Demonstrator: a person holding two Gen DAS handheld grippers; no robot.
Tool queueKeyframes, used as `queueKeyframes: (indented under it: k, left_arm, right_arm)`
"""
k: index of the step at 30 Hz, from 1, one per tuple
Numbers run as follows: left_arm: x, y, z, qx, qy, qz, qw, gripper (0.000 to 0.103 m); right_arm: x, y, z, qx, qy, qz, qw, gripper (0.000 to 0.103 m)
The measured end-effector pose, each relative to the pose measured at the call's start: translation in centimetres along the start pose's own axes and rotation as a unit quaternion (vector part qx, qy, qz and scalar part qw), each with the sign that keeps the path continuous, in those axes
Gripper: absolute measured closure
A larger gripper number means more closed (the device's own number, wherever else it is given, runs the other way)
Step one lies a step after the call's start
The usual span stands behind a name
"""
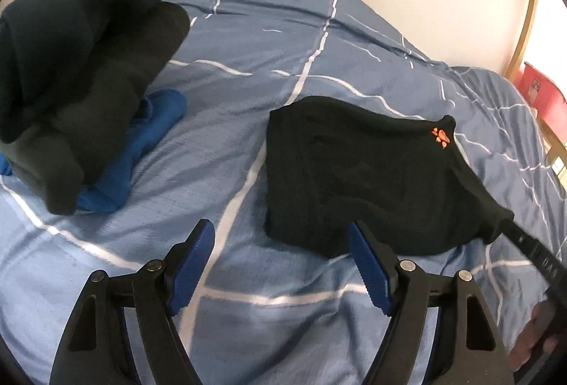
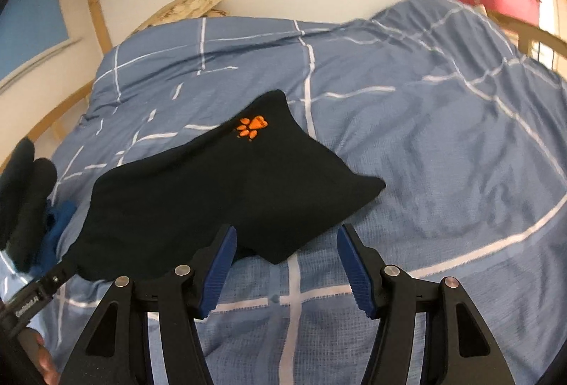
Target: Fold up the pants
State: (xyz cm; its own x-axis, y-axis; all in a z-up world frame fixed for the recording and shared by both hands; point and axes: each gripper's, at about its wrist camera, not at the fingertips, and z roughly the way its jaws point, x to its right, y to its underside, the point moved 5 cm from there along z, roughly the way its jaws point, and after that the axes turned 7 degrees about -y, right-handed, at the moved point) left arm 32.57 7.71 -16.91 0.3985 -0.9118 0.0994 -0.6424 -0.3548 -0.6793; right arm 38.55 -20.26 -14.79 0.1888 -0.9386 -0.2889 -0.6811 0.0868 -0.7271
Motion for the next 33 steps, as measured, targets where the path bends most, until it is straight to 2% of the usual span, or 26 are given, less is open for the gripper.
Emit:
queueKeyframes:
  k: [6,12,17,18,19,21,23,26,33]
  left_arm:
    - [1.0,-0.2,0.8,0.005,-0.002,-0.01,0.9999,0.027]
    - [1.0,-0.2,2.8,-0.015,-0.007,-0.012,0.9998,0.031]
    - [1.7,-0.2,4.3,-0.034,-0.002,0.002,0.9994,0.04]
    - [1.8,-0.1,4.4,-0.037,0.0,0.002,0.9993,0.044]
    - [1.9,0.0,4.6,-0.041,0.004,0.002,0.9991,0.051]
    - [2.1,-0.1,4.8,-0.042,0.005,0.002,0.9991,0.055]
    - [2.4,-0.3,4.6,-0.037,0.005,0.012,0.9992,0.063]
    - [2.7,-0.7,4.2,-0.033,0.011,0.022,0.9992,0.068]
    - [3.3,-1.0,1.8,-0.022,0.043,0.052,0.9975,0.071]
  right_arm:
    - [1.8,0.5,0.4,0.018,-0.037,0.078,0.996,0.043]
    - [2.6,0.4,3.0,0.001,-0.049,0.115,0.992,0.043]
    - [3.4,-0.3,5.1,-0.009,-0.047,0.13,0.99,0.043]
    - [3.6,-0.6,5.5,-0.01,-0.046,0.13,0.99,0.043]
    - [3.7,-0.8,5.9,-0.01,-0.047,0.132,0.99,0.045]
    - [3.9,-1.2,6.4,-0.01,-0.048,0.134,0.99,0.061]
    - [3.9,-1.4,7.0,-0.018,-0.06,0.137,0.989,0.088]
    - [3.7,-1.4,6.6,-0.015,-0.071,0.135,0.988,0.091]
    - [2.1,-1.6,1.0,0.028,-0.039,0.082,0.996,0.092]
